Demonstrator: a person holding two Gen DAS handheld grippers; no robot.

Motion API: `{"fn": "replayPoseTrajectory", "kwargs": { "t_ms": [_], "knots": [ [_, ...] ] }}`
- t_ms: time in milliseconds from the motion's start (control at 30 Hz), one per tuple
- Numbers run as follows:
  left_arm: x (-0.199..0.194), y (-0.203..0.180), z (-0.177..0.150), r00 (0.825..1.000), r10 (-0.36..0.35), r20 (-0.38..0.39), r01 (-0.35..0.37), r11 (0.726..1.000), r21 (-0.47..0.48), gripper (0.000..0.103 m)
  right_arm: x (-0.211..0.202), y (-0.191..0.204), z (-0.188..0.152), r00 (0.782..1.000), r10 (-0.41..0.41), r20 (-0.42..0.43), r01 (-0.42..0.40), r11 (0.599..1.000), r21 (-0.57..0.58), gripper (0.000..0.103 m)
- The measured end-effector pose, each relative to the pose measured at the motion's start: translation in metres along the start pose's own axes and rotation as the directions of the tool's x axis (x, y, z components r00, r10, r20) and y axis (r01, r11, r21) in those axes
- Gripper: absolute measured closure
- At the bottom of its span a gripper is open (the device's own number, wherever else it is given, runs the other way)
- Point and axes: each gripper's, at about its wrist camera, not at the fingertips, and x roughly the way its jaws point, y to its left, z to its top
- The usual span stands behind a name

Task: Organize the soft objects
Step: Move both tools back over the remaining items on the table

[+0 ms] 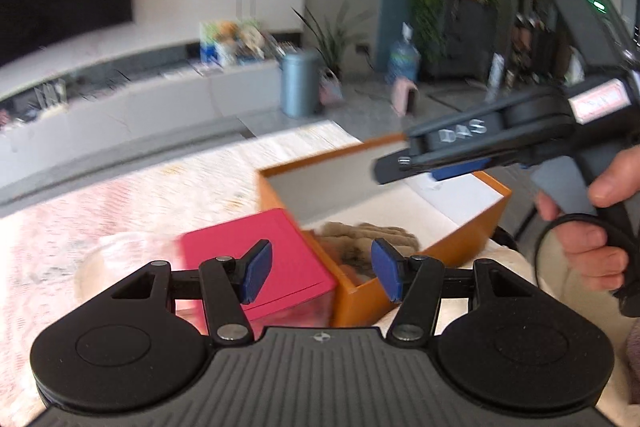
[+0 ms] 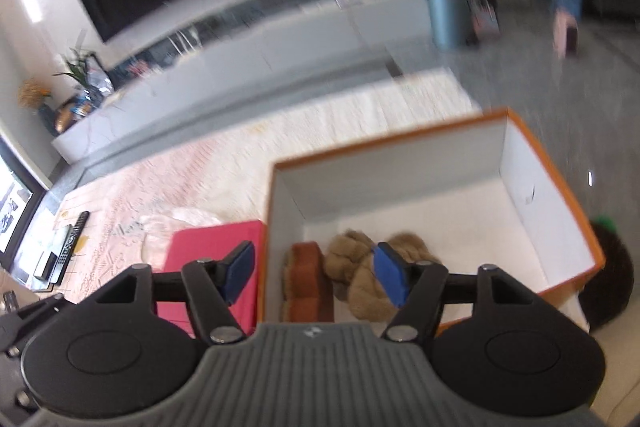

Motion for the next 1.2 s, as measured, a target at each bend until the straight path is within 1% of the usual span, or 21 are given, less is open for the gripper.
{"fn": "replayPoseTrajectory", "kwargs": {
  "t_ms": [67,133,200,333,367,400,467,500,600,700,800,867,933,967,1033,1133,1167,1200],
  "knots": [
    [-0.015,0.005,-0.01,0.998,0.053,0.038,-0.053,0.999,-0.003,0.036,-0.01,0.013,-0.013,0.999,0.017,0.04,-0.016,1.0,-0.025,0.032],
    [-0.026,0.01,-0.02,0.993,0.097,0.064,-0.096,0.995,-0.008,0.036,-0.015,0.026,-0.029,0.997,0.037,0.065,-0.035,0.999,-0.034,0.032],
    [-0.036,0.017,-0.028,0.987,0.133,0.085,-0.131,0.991,-0.032,0.036,-0.017,0.041,-0.047,0.995,0.044,0.092,-0.039,0.998,-0.056,0.032],
    [-0.053,0.034,-0.045,0.98,0.174,0.092,-0.164,0.981,-0.105,0.036,-0.016,0.069,-0.087,0.989,0.042,0.139,-0.03,0.995,-0.091,0.032],
    [-0.056,0.038,-0.05,0.976,0.203,0.08,-0.192,0.973,-0.128,0.037,-0.015,0.074,-0.096,0.988,0.054,0.144,-0.04,0.995,-0.097,0.032],
    [-0.058,0.044,-0.056,0.974,0.215,0.073,-0.203,0.968,-0.145,0.039,-0.014,0.078,-0.103,0.987,0.064,0.148,-0.049,0.994,-0.103,0.032],
    [-0.062,0.057,-0.069,0.966,0.255,0.042,-0.242,0.95,-0.197,0.041,-0.011,0.089,-0.117,0.985,0.066,0.157,-0.049,0.993,-0.11,0.032],
    [-0.064,0.064,-0.076,0.964,0.265,0.026,-0.253,0.942,-0.222,0.041,-0.01,0.094,-0.124,0.985,0.065,0.158,-0.047,0.992,-0.116,0.032],
    [-0.068,0.086,-0.093,0.965,0.258,-0.041,-0.259,0.924,-0.282,0.045,-0.004,0.109,-0.138,0.989,0.073,0.131,-0.056,0.99,-0.128,0.032],
    [-0.075,0.101,-0.106,0.958,0.283,-0.055,-0.285,0.902,-0.323,0.047,0.005,0.117,-0.147,0.991,0.102,0.083,-0.09,0.987,-0.13,0.032],
    [-0.086,0.115,-0.119,0.95,0.305,-0.066,-0.308,0.886,-0.345,0.047,0.014,0.126,-0.154,0.994,0.104,0.043,-0.097,0.986,-0.138,0.032],
    [-0.086,0.119,-0.118,0.941,0.328,-0.087,-0.338,0.886,-0.319,0.047,0.021,0.131,-0.156,0.995,0.101,0.02,-0.097,0.984,-0.151,0.033],
    [-0.087,0.119,-0.121,0.925,0.365,-0.109,-0.381,0.89,-0.25,0.047,0.025,0.137,-0.161,0.995,0.098,0.006,-0.095,0.979,-0.178,0.033],
    [-0.088,0.121,-0.122,0.921,0.371,-0.117,-0.389,0.895,-0.221,0.047,0.027,0.14,-0.161,0.995,0.097,0.004,-0.094,0.977,-0.19,0.033],
    [-0.09,0.126,-0.127,0.917,0.372,-0.142,-0.394,0.9,-0.184,0.047,0.034,0.147,-0.161,0.995,0.099,-0.008,-0.098,0.971,-0.219,0.033],
    [-0.085,0.146,-0.121,0.92,0.349,-0.18,-0.374,0.918,-0.131,0.046,0.047,0.16,-0.161,0.992,0.118,-0.038,-0.124,0.953,-0.275,0.034],
    [-0.084,0.153,-0.119,0.916,0.35,-0.194,-0.374,0.921,-0.104,0.045,0.052,0.166,-0.162,0.991,0.124,-0.046,-0.132,0.947,-0.292,0.034],
    [-0.082,0.16,-0.118,0.909,0.358,-0.211,-0.38,0.922,-0.072,0.044,0.055,0.17,-0.161,0.99,0.128,-0.052,-0.138,0.942,-0.307,0.034]
  ]
}}
